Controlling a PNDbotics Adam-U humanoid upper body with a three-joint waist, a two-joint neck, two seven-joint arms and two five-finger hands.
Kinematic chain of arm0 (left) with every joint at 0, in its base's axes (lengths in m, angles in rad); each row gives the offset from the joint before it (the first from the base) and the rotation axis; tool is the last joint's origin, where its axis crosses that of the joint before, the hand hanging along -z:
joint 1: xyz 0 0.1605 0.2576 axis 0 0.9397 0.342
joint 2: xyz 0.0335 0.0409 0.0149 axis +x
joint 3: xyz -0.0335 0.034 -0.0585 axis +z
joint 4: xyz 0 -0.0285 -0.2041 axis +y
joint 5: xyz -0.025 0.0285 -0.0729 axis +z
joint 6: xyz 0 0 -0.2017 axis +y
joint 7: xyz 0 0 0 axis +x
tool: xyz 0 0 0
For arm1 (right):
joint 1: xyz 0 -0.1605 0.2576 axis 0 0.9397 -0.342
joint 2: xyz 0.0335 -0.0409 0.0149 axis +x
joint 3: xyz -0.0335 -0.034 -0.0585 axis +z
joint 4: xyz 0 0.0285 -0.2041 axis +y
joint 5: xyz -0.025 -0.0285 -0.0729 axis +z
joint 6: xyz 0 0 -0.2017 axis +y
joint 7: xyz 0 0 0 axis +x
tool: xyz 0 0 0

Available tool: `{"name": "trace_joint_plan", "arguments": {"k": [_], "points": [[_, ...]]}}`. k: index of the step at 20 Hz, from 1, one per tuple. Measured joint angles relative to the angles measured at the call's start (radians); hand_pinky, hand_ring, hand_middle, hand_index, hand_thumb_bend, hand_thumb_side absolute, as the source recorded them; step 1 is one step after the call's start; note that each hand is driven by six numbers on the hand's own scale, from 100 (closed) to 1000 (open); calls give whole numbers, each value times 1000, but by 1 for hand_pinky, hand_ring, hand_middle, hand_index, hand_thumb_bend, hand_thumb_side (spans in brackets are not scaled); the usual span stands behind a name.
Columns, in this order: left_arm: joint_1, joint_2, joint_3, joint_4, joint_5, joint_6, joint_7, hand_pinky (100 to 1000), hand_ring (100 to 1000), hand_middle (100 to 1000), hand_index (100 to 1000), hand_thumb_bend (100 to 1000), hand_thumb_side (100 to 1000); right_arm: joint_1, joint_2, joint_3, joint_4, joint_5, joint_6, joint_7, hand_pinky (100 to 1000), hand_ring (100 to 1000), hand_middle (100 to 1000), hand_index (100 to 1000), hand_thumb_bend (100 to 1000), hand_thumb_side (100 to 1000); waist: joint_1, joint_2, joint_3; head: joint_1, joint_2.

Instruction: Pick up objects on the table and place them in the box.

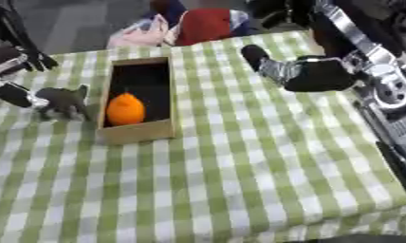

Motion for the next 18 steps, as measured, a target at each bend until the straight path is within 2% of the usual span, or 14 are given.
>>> {"name": "trace_joint_plan", "arguments": {"k": [4,8,11,15,18], "points": [[-2,-14,17,35,-76,-10,29,726,714,695,821,510,200,5,0,0,0,-2,0,0,726,771,735,890,306,287,1,5,-4,0,0],[-2,-21,37,62,-116,17,87,710,693,677,816,477,194,7,1,1,0,-3,1,1,726,771,734,890,294,297,3,8,-5,-1,0],[-1,-22,44,82,-137,41,123,670,611,610,753,361,134,8,1,6,1,-3,2,4,725,771,733,890,292,298,4,11,-5,-2,0],[-1,-29,50,95,-154,55,139,629,545,542,685,283,100,8,3,6,1,-3,2,6,725,771,733,891,292,297,5,11,-5,-5,0],[-2,-30,54,98,-156,58,141,551,442,434,568,221,100,8,4,6,4,-3,2,7,725,771,733,891,292,297,5,9,-4,-5,0]]}}
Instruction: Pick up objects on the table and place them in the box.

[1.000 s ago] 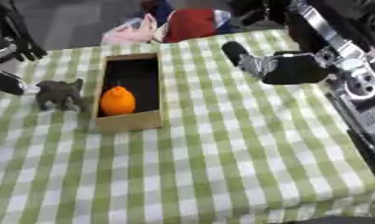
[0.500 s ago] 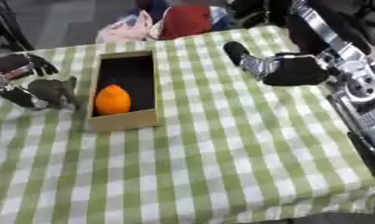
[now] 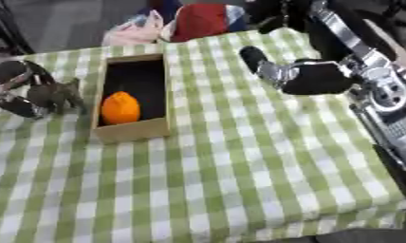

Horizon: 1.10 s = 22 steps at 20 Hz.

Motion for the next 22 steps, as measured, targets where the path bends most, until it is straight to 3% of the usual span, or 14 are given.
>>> {"name": "trace_joint_plan", "arguments": {"k": [5,17,22], "points": [[3,0,6,-2,25,26,27,485,358,347,472,159,100,2,5,0,3,0,0,0,725,771,732,891,292,294,-4,-1,4,0,0],[-41,5,-13,-212,189,86,42,477,352,336,461,169,116,9,5,0,3,0,0,0,725,771,732,891,292,291,-5,-11,-3,-1,0],[-64,-45,-42,-228,200,76,48,483,366,350,473,180,129,7,7,6,3,-5,-1,4,725,771,731,891,288,295,-8,-11,-29,4,-1]]}}
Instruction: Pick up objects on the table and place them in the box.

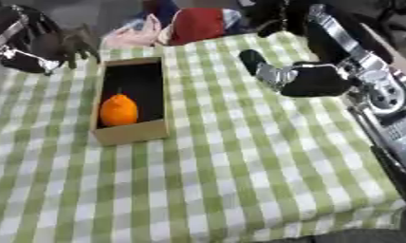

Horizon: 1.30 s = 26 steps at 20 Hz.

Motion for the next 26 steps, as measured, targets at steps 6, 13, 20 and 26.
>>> {"name": "trace_joint_plan", "arguments": {"k": [6,13,20,26], "points": [[-27,-86,-21,34,-45,-27,23,504,392,373,496,197,141,-15,7,10,-1,-1,2,12,724,771,730,889,282,303,4,2,-41,19,-8],[-26,-133,-31,83,-129,-44,28,546,458,448,592,235,156,-29,21,18,3,-1,4,21,723,771,728,887,272,313,8,9,-55,28,-16],[-15,-141,-12,134,-176,-19,78,606,571,572,758,367,264,-31,25,23,16,1,-1,26,725,774,725,887,259,321,10,13,-58,28,-17],[-13,-138,7,124,-99,4,93,637,647,674,790,604,570,-31,25,24,22,1,-9,34,727,776,725,887,246,327,7,14,-50,24,-17]]}}
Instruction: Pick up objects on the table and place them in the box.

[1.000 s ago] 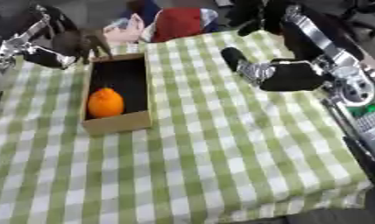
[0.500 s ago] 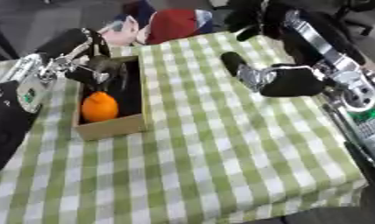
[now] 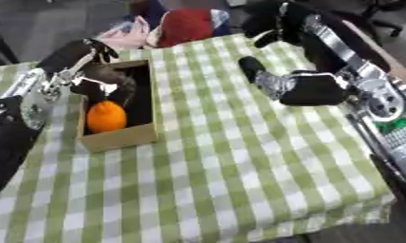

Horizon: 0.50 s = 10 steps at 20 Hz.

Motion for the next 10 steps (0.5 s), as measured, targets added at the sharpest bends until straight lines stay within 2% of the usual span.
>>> {"name": "trace_joint_plan", "arguments": {"k": [4,10], "points": [[1,30,10,-58,138,24,-8,631,648,676,787,670,667,5,0,-1,5,0,-3,2,727,776,726,887,246,327,-4,0,19,-6,0],[26,95,13,-204,371,64,-36,608,622,640,767,649,690,16,0,-6,12,1,-6,0,727,776,725,887,245,328,-13,-7,55,-19,1]]}}
